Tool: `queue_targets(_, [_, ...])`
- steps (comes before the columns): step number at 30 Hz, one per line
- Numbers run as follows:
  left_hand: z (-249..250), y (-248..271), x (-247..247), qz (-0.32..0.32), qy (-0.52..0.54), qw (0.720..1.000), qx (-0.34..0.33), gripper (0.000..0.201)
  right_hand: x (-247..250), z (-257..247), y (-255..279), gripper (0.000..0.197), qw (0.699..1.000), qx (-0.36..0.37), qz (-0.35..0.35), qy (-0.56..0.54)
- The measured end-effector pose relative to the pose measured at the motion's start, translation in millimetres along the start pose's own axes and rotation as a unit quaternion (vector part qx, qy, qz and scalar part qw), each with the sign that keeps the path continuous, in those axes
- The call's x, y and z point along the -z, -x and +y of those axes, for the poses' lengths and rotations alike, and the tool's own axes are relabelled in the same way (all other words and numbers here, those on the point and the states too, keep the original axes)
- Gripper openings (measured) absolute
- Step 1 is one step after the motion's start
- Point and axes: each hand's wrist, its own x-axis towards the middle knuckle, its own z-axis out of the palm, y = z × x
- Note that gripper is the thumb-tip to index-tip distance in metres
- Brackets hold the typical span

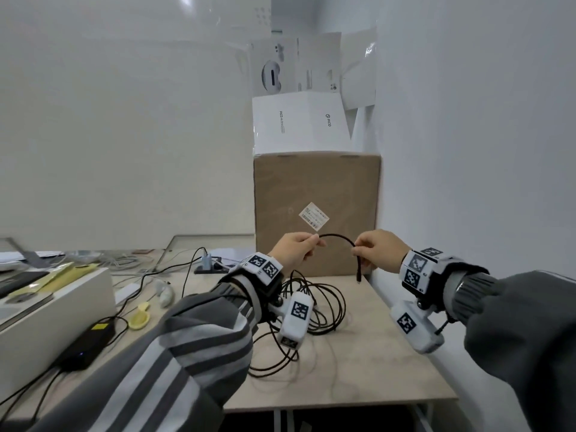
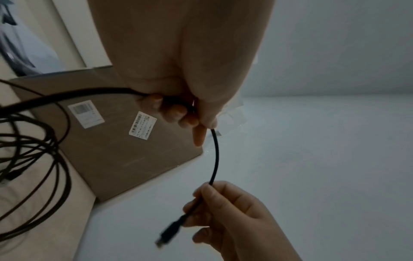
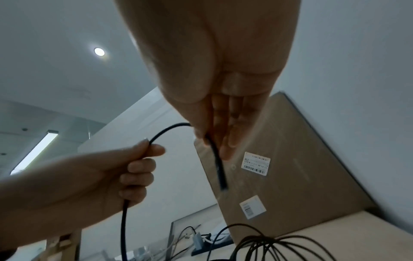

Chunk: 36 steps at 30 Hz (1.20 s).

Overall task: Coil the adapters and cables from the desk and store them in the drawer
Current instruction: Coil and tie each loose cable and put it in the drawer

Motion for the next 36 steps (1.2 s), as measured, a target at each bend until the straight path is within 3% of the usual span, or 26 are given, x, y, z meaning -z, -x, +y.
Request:
queue_targets(4, [-15, 24, -16, 0.020, 0.093, 0.994, 0.053, 0.028, -9, -7, 24, 0.022, 0.971, -0.060, 0.109, -0.204])
queue_targets(8, [-16, 65, -34, -0.022, 0.084, 0.993, 0.079, 0.034, -30, -23, 49, 0.020, 0.872, -0.100, 0.117, -0.465])
queue_targets(12, [-3, 88, -48, -0.063, 0.016, 0.996, 0.056, 0.062, -37, -37, 78, 0.020, 0.824, -0.089, 0.125, -0.545])
queue_targets(14, [10, 92, -53, -0.039, 0.008, 0.999, 0.031, 0.060, -34, -42, 90, 0.020, 0.799, -0.091, 0.126, -0.580])
queue_targets(15, [19, 94, -55, -0.019, 0.011, 1.000, 0.011, 0.042, -32, -44, 96, 0.019, 0.802, -0.087, 0.122, -0.578])
queue_targets(17, [34, 95, -55, 0.022, 0.023, 0.999, -0.029, 0.011, -26, -45, 108, 0.016, 0.839, -0.086, 0.104, -0.527])
queue_targets(22, [48, 106, -36, 0.068, 0.030, 0.995, -0.070, 0.025, -12, -48, 137, 0.016, 0.936, -0.100, 0.002, -0.337])
queue_targets(25, [51, 115, -24, 0.014, -0.088, 0.993, -0.074, 0.026, -3, -51, 144, 0.017, 0.991, -0.062, 0.013, -0.121])
queue_targets(27, [57, 118, -17, -0.025, -0.181, 0.980, -0.079, 0.027, 6, -57, 143, 0.026, 0.997, 0.016, 0.060, 0.038])
queue_targets(30, [73, 122, -10, -0.064, -0.292, 0.951, -0.080, 0.024, 18, -77, 143, 0.021, 0.979, 0.104, 0.016, 0.174])
queue_targets(33, [83, 124, -3, -0.025, -0.238, 0.966, -0.097, 0.014, 22, -86, 142, 0.019, 0.985, 0.104, -0.003, 0.138])
queue_targets(36, [84, 127, 2, 0.019, -0.090, 0.992, -0.085, 0.011, 14, -85, 141, 0.016, 0.996, 0.060, 0.033, -0.052])
